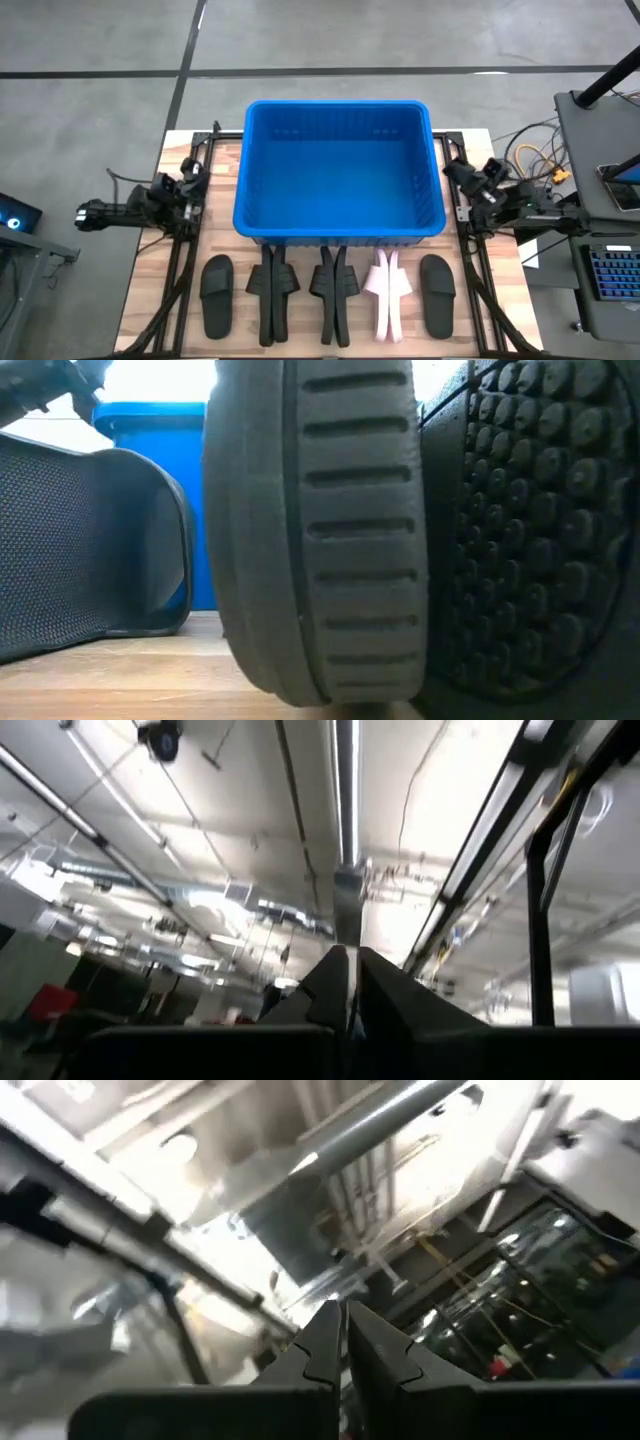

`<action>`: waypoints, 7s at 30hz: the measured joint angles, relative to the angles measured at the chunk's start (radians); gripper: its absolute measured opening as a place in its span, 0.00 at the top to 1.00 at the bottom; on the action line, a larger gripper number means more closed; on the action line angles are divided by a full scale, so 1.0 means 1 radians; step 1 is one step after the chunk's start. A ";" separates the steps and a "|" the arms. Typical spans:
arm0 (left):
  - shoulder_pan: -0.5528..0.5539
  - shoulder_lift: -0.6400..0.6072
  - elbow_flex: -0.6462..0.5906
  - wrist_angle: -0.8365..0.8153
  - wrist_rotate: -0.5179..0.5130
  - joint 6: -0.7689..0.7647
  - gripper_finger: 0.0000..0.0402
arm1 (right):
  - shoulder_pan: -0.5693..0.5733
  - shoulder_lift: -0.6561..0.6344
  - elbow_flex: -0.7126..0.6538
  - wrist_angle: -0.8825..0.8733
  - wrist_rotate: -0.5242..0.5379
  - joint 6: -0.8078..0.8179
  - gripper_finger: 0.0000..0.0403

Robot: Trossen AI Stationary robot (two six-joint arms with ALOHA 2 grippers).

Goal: Pick and place slides into bin
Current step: Put the black slide into the blue bin

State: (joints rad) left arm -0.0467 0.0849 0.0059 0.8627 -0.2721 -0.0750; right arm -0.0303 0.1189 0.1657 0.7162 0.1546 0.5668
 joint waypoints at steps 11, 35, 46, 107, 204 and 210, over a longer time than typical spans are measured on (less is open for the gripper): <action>0.000 0.039 0.019 0.075 0.003 -0.001 0.58 | 0.000 0.302 0.522 -0.792 0.003 -0.302 0.74; 0.001 0.114 0.041 0.124 -0.104 -0.086 0.51 | 0.084 0.826 1.219 -1.840 -0.476 0.015 0.65; 0.001 0.118 0.041 0.124 -0.104 -0.085 0.51 | 0.344 0.970 1.227 -2.001 -0.477 0.201 0.65; 0.001 0.135 0.039 0.123 -0.096 -0.155 0.51 | 1.093 1.712 1.075 -2.073 0.074 0.718 0.53; 0.000 0.134 0.047 0.125 -0.104 -0.211 0.51 | 0.240 0.821 1.022 -1.540 0.520 -0.249 0.97; 0.000 0.134 0.047 0.125 -0.104 -0.211 0.51 | 0.143 0.893 1.022 -1.547 0.515 -0.362 0.97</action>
State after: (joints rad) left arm -0.0463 0.2192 0.0528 0.9878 -0.3763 -0.2855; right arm 0.1131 1.0124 1.1873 -0.8303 0.6693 0.2047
